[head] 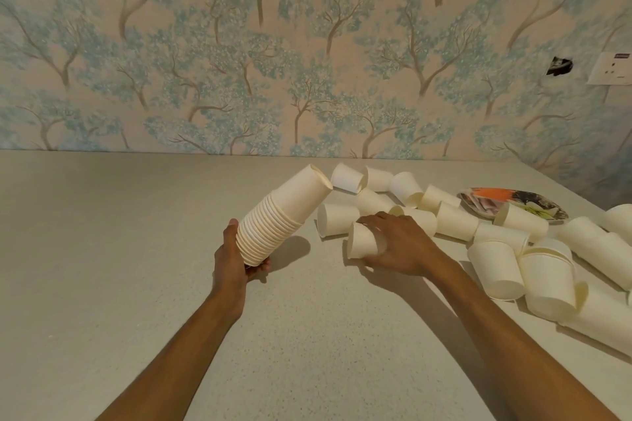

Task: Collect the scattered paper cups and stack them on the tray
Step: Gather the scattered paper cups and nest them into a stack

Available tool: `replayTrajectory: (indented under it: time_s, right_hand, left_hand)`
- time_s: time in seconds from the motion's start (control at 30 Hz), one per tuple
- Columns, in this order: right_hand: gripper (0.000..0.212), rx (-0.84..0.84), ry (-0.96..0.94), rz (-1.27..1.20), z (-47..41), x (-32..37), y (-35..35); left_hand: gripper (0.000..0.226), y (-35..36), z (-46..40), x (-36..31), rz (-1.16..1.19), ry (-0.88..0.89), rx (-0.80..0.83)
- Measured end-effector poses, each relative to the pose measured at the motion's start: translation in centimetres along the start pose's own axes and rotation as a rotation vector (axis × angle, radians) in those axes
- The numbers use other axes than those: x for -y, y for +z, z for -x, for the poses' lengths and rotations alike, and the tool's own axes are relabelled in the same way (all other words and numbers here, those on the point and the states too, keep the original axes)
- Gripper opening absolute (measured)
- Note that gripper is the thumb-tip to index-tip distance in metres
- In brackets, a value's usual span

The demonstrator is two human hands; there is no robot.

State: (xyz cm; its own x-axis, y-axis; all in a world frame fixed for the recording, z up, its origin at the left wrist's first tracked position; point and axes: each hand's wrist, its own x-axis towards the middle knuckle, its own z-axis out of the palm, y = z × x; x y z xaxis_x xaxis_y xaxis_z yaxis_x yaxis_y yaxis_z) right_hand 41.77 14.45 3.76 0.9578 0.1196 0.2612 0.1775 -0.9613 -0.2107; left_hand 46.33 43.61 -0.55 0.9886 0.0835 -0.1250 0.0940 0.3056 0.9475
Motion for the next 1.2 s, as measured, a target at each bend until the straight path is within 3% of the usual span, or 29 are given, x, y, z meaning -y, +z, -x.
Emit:
replayTrajectory:
  time_s: [0.13, 0.2, 0.47, 0.6, 0.73, 0.87, 1.0, 1.2]
  right_hand:
    - [0.072, -0.097, 0.096, -0.548, 0.0, 0.1, -3.5]
    - [0.068, -0.195, 0.09, -0.674, 0.0, 1.0, -5.2]
    - [0.05, -0.221, -0.039, -0.637, -1.5, 4.9, -6.0]
    - [0.065, -0.159, -0.05, -0.659, -2.1, 7.5, -4.1]
    - [0.097, -0.261, 0.055, -0.985, -1.6, 8.8, -1.5]
    - [0.099, -0.313, 0.214, -1.27, -0.6, 8.9, -0.2]
    - [0.089, -0.222, 0.196, -1.239, 0.5, 8.8, 0.5]
    - [0.081, -0.134, 0.189, -0.99, 2.8, 8.3, 0.1]
  left_hand:
    - [0.049, 0.1, 0.0, 0.0, -0.054, 0.013, 0.004]
    - [0.05, 0.3, 0.1, 0.1, -0.099, 0.038, 0.007]
    - [0.052, 0.7, 0.4, 0.3, -0.202, 0.064, 0.019]
    - [0.045, 0.7, 0.5, 0.4, -0.196, 0.065, 0.026]
    - [0.039, 0.8, 0.9, 0.2, -0.128, 0.028, 0.057]
    - [0.035, 2.2, 2.3, 0.5, -0.042, -0.035, 0.141]
    - [0.032, 4.1, 4.1, 0.4, 0.09, -0.14, 0.218]
    - [0.032, 7.7, 5.9, 0.4, 0.145, -0.172, 0.319]
